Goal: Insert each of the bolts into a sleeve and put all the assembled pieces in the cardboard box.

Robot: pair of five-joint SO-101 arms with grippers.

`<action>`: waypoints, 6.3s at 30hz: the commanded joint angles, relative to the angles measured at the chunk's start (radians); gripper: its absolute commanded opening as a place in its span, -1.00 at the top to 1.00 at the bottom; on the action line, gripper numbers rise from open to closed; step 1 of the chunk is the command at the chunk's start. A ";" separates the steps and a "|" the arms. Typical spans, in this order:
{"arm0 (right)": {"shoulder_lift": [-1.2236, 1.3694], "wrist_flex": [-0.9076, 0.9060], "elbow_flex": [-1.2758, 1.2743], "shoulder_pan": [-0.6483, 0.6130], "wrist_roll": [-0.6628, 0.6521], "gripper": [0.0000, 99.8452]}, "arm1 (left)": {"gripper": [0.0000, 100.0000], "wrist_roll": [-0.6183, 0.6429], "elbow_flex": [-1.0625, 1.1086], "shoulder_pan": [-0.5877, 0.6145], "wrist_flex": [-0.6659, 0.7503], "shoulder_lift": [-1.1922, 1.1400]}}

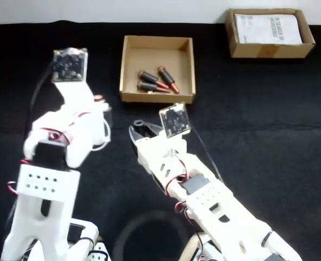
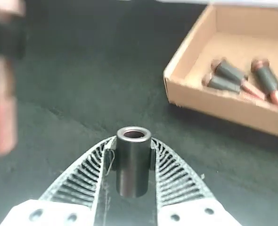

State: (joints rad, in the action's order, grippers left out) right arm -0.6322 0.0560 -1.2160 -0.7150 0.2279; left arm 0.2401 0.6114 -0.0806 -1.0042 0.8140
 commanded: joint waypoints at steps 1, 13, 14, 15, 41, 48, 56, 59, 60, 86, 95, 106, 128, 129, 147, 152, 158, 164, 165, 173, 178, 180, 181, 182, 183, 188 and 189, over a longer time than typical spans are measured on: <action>-0.033 0.018 -0.002 -0.008 0.006 0.98 | 0.98 0.000 0.099 -0.056 0.244 0.074; -0.025 0.018 -0.005 -0.008 0.005 0.98 | 0.98 0.000 0.165 -0.200 0.466 0.093; -0.025 0.018 -0.005 -0.008 0.005 0.98 | 0.98 0.000 0.165 -0.211 0.470 0.093; -0.025 0.018 -0.005 -0.008 0.005 0.98 | 0.98 0.000 0.166 -0.219 0.470 0.093; -0.035 0.018 -0.007 -0.002 0.005 0.98 | 0.98 0.003 0.426 -0.197 0.638 0.093; -0.035 0.018 -0.007 -0.002 0.005 0.98 | 0.98 0.068 0.522 -0.200 0.638 0.093; -0.035 0.016 -0.007 -0.008 0.005 0.98 | 0.98 0.068 0.555 -0.200 0.638 0.093; -0.035 0.016 -0.007 -0.008 0.005 0.98 | 0.98 0.068 0.552 -0.200 0.635 0.093; -0.035 0.016 -0.007 -0.008 0.005 0.98 | 0.97 0.068 0.547 -0.200 0.621 0.094; -0.024 0.015 0.002 0.027 0.003 0.98 | 0.95 -0.075 -0.282 -0.171 -0.669 0.147; -0.022 -0.016 0.125 0.127 -0.012 0.98 | 0.98 -0.106 0.219 0.306 -0.190 0.406; 0.174 -0.389 0.535 0.133 -0.446 0.98 | 0.98 -0.101 0.871 0.400 0.480 0.639; 0.805 -0.461 1.216 0.205 -1.355 0.98 | 0.98 -0.100 1.093 0.361 0.572 0.727; 0.843 -0.460 1.254 0.216 -1.366 0.98 | 0.98 -0.100 1.093 0.361 0.571 0.727; 1.397 -0.753 1.828 0.274 -1.227 0.93 | 0.98 -0.100 1.093 0.361 0.479 0.811; 1.402 -1.017 1.991 0.254 -1.074 0.61 | 0.98 -0.100 1.093 0.361 0.479 0.811; 1.395 -1.313 2.285 0.252 -0.924 0.58 | 0.98 -0.100 1.093 0.361 0.482 0.808; 1.395 -1.699 2.746 0.223 -0.812 0.58 | 0.98 -0.101 1.093 0.367 0.618 0.642; 1.395 -1.755 2.822 0.205 -0.798 0.58 | 0.98 -0.103 1.093 0.367 0.657 0.596; 1.204 -1.817 2.927 0.108 -0.520 0.58 | 0.98 -0.104 1.081 0.384 0.888 0.318; 0.974 -1.821 2.810 0.031 -0.330 0.58 | 0.98 -0.104 1.079 0.384 0.902 0.288; 0.863 -1.821 2.733 0.012 -0.311 0.58 | 0.98 -0.104 1.079 0.384 0.901 0.283; 0.802 -1.821 2.684 0.002 -0.305 0.58 | 0.98 -0.104 1.079 0.384 0.899 0.283; 0.737 -1.821 2.625 -0.005 -0.304 0.60 | 0.98 -0.104 1.079 0.384 0.898 0.283; 0.673 -1.821 2.555 -0.008 -0.304 0.63 | 0.98 -0.104 1.079 0.384 0.898 0.283; 0.332 -1.821 2.118 0.018 -0.305 0.80 | 0.98 -0.104 1.079 0.380 0.852 0.289; 0.263 -1.821 2.029 0.038 -0.305 0.81 | 0.98 -0.104 1.079 0.380 0.841 0.289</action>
State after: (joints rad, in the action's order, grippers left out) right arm -0.1550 -1.7545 1.0641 -0.7089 -0.0836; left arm 0.1419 1.6778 0.2954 -0.1389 1.1009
